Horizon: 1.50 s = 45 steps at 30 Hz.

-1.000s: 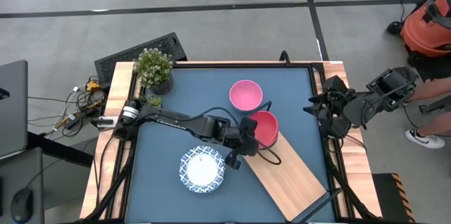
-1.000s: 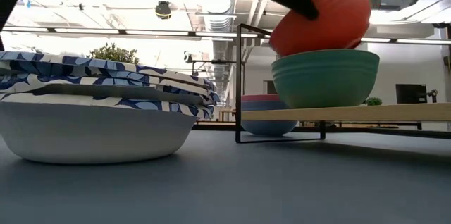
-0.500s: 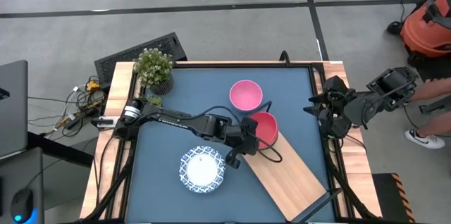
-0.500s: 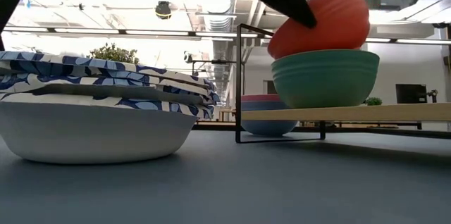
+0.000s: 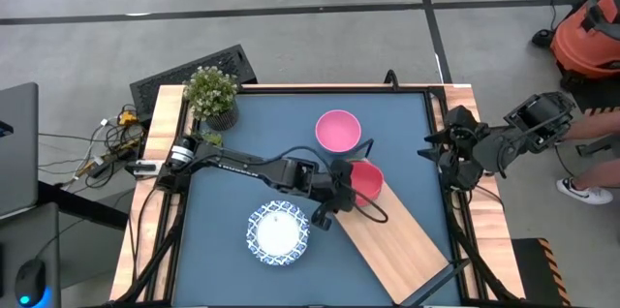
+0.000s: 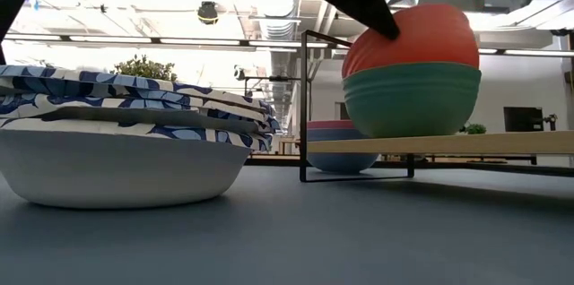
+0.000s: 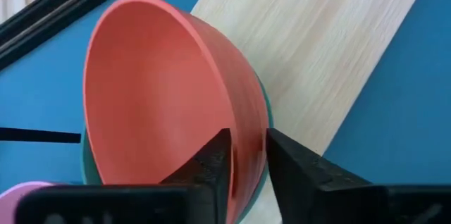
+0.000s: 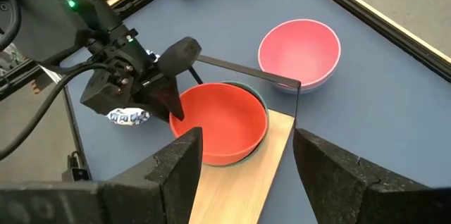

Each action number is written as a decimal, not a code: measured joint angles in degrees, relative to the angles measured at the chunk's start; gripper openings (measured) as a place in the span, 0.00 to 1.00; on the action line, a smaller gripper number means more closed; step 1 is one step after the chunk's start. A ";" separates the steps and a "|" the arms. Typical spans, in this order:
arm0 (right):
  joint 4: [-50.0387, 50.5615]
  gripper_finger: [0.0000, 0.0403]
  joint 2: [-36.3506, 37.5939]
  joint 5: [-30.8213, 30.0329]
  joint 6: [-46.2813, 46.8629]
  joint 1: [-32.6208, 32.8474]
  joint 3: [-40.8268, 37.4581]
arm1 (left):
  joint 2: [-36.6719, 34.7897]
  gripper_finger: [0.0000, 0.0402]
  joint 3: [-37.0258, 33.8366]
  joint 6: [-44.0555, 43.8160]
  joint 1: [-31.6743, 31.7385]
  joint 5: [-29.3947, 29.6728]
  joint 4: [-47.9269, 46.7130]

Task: Place and stack bowls onto a shelf
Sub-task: Stack the orange bowl on top of the green bowl on the shelf

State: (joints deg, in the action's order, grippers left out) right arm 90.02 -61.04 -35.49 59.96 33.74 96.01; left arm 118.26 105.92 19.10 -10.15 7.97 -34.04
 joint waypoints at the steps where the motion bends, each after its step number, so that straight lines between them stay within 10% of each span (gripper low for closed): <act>1: 0.00 0.62 0.00 0.00 -0.02 0.00 0.00 | 0.00 0.22 0.00 -0.39 0.00 -0.02 0.04; 12: -1.35 0.62 -3.00 -0.85 1.55 -0.02 -1.41 | -0.15 0.30 6.01 -1.85 -1.57 0.40 -3.44; 23: -17.61 0.62 -11.06 -14.81 8.83 3.09 -17.97 | -0.40 0.30 29.28 -2.18 -4.43 0.03 -27.96; 45: -24.90 0.62 -29.74 -17.39 24.35 5.40 -25.62 | -23.62 0.30 23.22 -7.17 -7.26 10.93 -25.70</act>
State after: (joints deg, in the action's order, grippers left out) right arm 65.12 -90.77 -52.87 84.31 39.14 70.39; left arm 94.64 129.14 11.93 -17.41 18.90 -59.74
